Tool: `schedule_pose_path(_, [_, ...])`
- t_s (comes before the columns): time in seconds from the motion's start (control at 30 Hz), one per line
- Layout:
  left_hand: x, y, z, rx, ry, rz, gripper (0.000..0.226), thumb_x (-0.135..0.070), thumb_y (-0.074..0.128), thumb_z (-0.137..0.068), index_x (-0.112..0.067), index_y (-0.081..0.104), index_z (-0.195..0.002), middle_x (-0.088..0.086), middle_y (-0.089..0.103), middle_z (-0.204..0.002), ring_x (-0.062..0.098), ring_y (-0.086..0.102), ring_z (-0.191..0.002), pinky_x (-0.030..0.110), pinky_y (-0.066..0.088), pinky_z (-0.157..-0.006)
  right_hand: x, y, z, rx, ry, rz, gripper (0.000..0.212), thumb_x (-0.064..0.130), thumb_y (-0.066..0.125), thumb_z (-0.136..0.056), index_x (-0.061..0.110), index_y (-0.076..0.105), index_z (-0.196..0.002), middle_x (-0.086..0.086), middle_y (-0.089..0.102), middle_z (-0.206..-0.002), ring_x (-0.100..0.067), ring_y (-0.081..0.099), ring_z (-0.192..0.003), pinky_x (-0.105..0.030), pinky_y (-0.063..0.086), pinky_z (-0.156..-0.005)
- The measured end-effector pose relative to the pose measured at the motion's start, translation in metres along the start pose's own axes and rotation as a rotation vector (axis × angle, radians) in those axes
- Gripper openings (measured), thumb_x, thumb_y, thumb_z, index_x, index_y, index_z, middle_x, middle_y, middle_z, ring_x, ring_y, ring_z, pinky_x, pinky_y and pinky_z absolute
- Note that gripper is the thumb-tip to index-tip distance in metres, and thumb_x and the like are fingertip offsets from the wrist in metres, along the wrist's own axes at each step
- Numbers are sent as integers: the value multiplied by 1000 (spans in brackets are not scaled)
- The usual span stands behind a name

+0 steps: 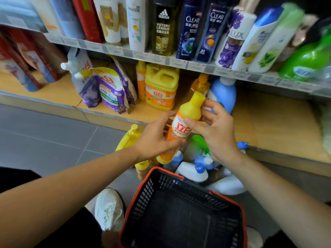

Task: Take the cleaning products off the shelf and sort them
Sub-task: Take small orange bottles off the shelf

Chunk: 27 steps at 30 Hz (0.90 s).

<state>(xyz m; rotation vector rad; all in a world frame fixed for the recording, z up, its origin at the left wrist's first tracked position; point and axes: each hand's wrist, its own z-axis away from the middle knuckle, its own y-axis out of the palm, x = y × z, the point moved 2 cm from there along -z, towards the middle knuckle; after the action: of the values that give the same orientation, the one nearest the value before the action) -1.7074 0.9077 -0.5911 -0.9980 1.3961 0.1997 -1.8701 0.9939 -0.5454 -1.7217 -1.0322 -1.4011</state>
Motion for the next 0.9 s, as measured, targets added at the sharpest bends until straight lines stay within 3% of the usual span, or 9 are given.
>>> schedule_pose_path(0.17, [-26,-2,17,64,104,-14,69,-51,87,-70,-32,51,-125,-14,69,-110,11,70,-99,43,59,-81,30,-20,28,120,-22,68,53,26,89,-69,24,61,-113,0,73,-110,-18,72,-101,-31,60,-79])
schedule_pose_path(0.33, [-34,-2,31,12,197,-316,70,-55,81,-70,-38,53,-132,-16,65,-114,11,65,-100,44,55,-79,43,-43,47,179,-61,130,42,23,85,-73,23,68,-110,-7,72,-99,-18,69,-88,-38,61,-78])
schedule_pose_path(0.47, [-32,9,38,-31,241,-466,69,-38,87,-72,-37,55,-133,-5,58,-105,20,63,-93,45,54,-70,35,-54,58,220,-61,299,43,18,86,-74,18,69,-114,-13,68,-94,-26,61,-73,-36,55,-67])
schedule_pose_path(0.57, [-34,18,38,-41,294,-526,70,-29,85,-72,-34,57,-136,-2,56,-105,21,62,-92,42,55,-66,24,-63,63,236,-108,501,34,25,85,-77,22,71,-108,8,64,-78,-4,47,-60,-22,42,-58])
schedule_pose_path(0.63, [-34,21,37,-60,322,-618,74,-30,86,-69,-36,55,-137,-2,56,-104,22,63,-92,37,53,-59,17,-68,68,195,-146,593,33,34,80,-77,26,71,-107,22,59,-70,-1,50,-60,-12,37,-59])
schedule_pose_path(0.8, [-35,23,37,-150,350,-844,71,-41,86,-70,-33,59,-135,-1,57,-101,20,61,-87,27,40,-44,2,-68,78,117,-167,607,30,35,78,-78,21,67,-103,13,53,-62,-4,50,-57,-14,38,-56])
schedule_pose_path(0.9, [-36,23,36,-195,391,-924,68,-41,86,-70,-30,61,-132,0,57,-99,20,58,-85,20,26,-47,-3,-66,77,81,-81,448,25,26,81,-81,16,66,-99,7,67,-73,-10,63,-66,-25,51,-59])
